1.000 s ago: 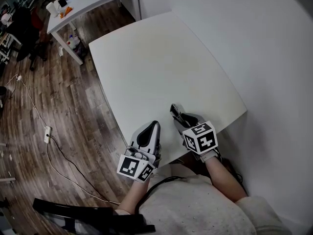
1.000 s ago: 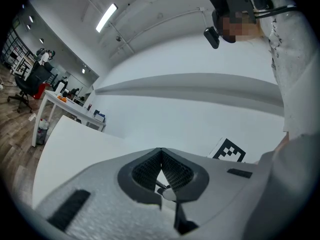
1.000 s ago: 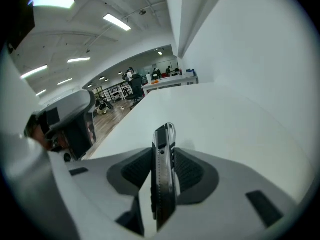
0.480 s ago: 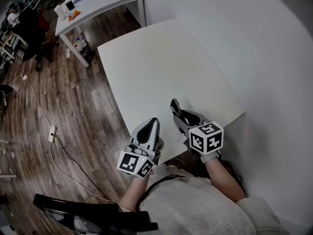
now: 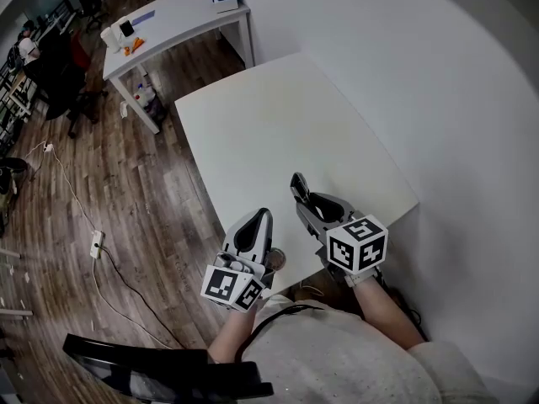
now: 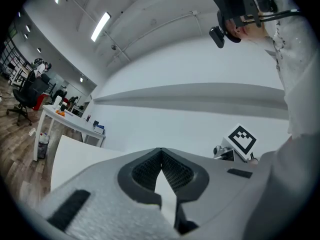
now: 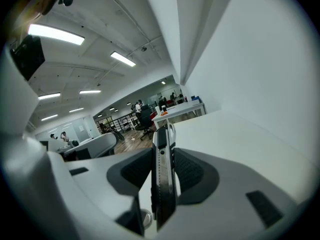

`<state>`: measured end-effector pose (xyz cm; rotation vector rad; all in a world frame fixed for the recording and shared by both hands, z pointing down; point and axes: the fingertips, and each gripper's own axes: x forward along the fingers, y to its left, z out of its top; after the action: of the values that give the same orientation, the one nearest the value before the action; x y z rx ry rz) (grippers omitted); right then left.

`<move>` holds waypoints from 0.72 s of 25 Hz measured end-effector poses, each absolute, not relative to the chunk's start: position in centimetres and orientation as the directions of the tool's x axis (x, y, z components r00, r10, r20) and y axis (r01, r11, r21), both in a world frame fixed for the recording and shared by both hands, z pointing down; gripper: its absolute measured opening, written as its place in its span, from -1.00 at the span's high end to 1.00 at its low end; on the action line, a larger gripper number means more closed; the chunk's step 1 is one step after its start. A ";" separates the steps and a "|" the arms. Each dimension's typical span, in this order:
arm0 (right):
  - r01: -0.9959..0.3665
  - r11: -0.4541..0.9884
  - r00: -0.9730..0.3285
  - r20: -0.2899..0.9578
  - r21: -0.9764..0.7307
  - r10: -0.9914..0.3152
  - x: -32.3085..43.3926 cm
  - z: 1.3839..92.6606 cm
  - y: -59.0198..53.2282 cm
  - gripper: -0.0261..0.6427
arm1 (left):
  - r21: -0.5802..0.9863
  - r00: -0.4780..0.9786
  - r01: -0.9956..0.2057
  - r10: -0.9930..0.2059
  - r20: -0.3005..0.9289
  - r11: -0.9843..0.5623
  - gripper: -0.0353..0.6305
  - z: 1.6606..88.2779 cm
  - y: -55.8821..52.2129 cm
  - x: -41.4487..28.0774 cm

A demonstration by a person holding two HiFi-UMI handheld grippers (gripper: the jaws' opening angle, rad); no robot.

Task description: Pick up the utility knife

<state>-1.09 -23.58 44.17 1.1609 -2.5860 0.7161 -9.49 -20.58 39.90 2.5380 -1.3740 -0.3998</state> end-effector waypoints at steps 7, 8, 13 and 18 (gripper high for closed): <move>-0.711 0.591 -0.701 0.326 -0.381 -0.634 -2.2 42.5 -23.4 0.50 | 0.311 0.494 -0.803 -0.860 -0.131 -0.508 0.88 39.0 -19.9 -10.7; -0.704 0.595 -0.708 0.319 -0.388 -0.630 -2.5 42.5 -23.2 0.50 | 0.311 0.486 -0.808 -0.865 -0.127 -0.500 0.88 39.1 -19.7 -10.9; -0.679 0.610 -0.726 0.251 -0.409 -0.640 -2.6 41.0 -22.7 0.50 | 0.308 0.463 -0.824 -0.879 -0.118 -0.475 0.88 39.1 -19.1 -11.3; -0.659 0.618 -0.734 0.187 -0.429 -0.653 -2.4 40.0 -23.0 0.50 | 0.299 0.453 -0.831 -0.883 -0.124 -0.469 0.88 39.2 -19.1 -11.5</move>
<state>-2.43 -23.03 40.00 1.1415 -2.8146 0.7538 -11.50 -19.08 39.22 2.5061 -1.4977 -0.3892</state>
